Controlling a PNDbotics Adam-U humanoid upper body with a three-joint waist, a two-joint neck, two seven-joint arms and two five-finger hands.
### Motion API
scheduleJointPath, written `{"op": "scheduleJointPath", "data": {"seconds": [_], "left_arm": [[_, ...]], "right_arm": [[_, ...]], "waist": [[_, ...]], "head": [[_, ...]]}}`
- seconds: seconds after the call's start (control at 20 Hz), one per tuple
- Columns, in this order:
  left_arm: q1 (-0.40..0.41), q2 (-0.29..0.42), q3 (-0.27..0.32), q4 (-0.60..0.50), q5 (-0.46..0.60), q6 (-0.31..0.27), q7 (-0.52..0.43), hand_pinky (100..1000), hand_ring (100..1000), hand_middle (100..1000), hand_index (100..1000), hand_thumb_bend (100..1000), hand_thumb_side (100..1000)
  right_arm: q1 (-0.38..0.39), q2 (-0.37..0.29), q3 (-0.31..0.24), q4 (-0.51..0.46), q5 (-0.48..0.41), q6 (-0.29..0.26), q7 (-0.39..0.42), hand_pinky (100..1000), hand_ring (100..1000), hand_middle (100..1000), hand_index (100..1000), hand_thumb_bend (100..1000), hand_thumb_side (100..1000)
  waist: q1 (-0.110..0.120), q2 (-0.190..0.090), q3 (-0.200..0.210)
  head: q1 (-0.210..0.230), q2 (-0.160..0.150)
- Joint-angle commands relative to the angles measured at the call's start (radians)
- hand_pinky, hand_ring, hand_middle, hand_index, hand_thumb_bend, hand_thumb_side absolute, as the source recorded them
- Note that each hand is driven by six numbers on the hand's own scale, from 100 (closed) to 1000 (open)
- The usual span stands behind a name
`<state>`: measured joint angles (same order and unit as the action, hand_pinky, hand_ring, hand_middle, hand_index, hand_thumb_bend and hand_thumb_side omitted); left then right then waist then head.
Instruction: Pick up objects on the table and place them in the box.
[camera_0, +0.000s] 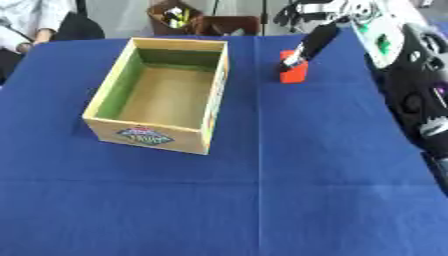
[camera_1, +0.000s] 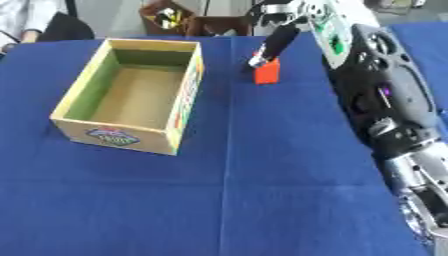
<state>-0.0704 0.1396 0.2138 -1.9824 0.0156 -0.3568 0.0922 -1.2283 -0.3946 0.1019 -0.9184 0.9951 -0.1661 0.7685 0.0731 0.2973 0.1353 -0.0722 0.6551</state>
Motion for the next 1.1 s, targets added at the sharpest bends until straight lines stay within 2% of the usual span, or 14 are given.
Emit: {"op": "scheduleJointPath", "data": {"seconds": [0.05,0.15,0.45,0.8,1.1], "left_arm": [[-0.006,0.007,-0.004,-0.018,0.002,-0.001,-0.007,464,624,584,783,462,961],[-0.007,0.005,-0.004,-0.018,0.002,-0.002,-0.008,464,624,584,783,462,960],[-0.007,-0.001,-0.004,-0.018,0.0,-0.003,-0.011,464,624,584,782,465,959],[-0.01,-0.009,-0.004,-0.018,-0.004,-0.002,-0.016,464,624,583,781,465,954],[-0.01,-0.013,-0.003,-0.018,-0.007,-0.002,-0.017,464,624,583,781,465,953]], "right_arm": [[-0.035,-0.036,0.015,0.006,0.039,0.03,-0.031,896,920,898,980,449,484],[-0.037,-0.03,0.022,0.018,0.066,0.041,-0.055,896,920,899,982,447,483],[-0.045,-0.021,0.021,0.066,0.152,0.029,-0.078,898,932,917,993,325,434],[-0.059,-0.014,-0.01,0.094,0.248,-0.021,-0.08,899,936,920,996,349,420],[-0.066,-0.014,-0.023,0.11,0.272,-0.04,-0.081,900,937,921,997,343,418]], "waist": [[0.0,-0.013,0.003],[0.0,-0.01,0.005],[0.002,0.003,0.011],[0.002,0.02,0.008],[0.002,0.031,0.01]], "head": [[-0.001,-0.015],[-0.004,-0.017],[-0.014,-0.027],[-0.015,-0.034],[-0.018,-0.043]]}}
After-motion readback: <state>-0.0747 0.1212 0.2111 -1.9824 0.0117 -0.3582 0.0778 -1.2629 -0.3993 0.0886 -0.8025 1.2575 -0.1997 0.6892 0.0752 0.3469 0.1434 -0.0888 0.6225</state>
